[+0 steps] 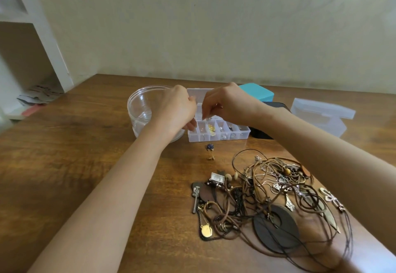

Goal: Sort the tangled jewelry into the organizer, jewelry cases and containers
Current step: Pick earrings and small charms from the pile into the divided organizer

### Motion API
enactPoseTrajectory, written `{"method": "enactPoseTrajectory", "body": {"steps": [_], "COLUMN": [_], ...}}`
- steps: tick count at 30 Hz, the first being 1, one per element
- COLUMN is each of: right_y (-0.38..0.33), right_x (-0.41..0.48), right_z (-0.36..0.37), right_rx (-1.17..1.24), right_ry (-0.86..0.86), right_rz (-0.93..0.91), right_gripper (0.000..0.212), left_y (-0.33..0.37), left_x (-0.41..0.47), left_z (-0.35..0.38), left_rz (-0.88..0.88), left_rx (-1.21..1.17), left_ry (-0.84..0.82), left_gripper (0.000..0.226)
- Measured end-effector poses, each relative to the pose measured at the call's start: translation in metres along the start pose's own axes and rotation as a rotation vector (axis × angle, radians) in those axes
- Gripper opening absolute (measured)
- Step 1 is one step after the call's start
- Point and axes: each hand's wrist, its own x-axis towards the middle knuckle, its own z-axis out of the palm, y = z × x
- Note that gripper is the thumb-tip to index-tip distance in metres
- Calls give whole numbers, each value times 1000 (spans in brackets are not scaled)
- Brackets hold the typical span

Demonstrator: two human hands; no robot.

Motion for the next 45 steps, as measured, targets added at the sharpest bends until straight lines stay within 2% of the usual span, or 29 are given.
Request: {"method": "enactPoseTrajectory", "body": {"steps": [5, 9, 14, 20, 28, 33, 36, 41, 45], "right_y": [5, 8, 6, 1, 7, 9, 13, 21, 26], "right_x": [-4, -9, -8, -8, -43, -76, -94, -116, -123], "right_z": [16, 25, 25, 28, 0, -3, -1, 4, 11], "right_rx": [-29, -26, -13, -17, 159, 234, 251, 286, 273], "right_ry": [27, 150, 251, 109, 264, 274, 265, 322, 277], "right_rz": [-1, -22, 6, 100, 244, 340, 362, 387, 361], "right_gripper": [12, 10, 9, 17, 16, 16, 17, 18, 22], "left_y": [4, 2, -2, -3, 4, 5, 5, 2, 2], "left_x": [-3, -3, 2, 3, -6, -19, -21, -18, -18], "left_z": [5, 8, 6, 6, 3, 6, 7, 3, 14], "left_rz": [6, 1, -59, -92, 2, 44, 24, -13, -18], "left_rx": [-1, 53, 49, -54, 45, 174, 170, 81, 163], "left_ry": [-36, -53, -68, -95, -44, -243, -290, -200, -176], "left_gripper": [36, 29, 32, 40, 26, 19, 21, 20, 17]}}
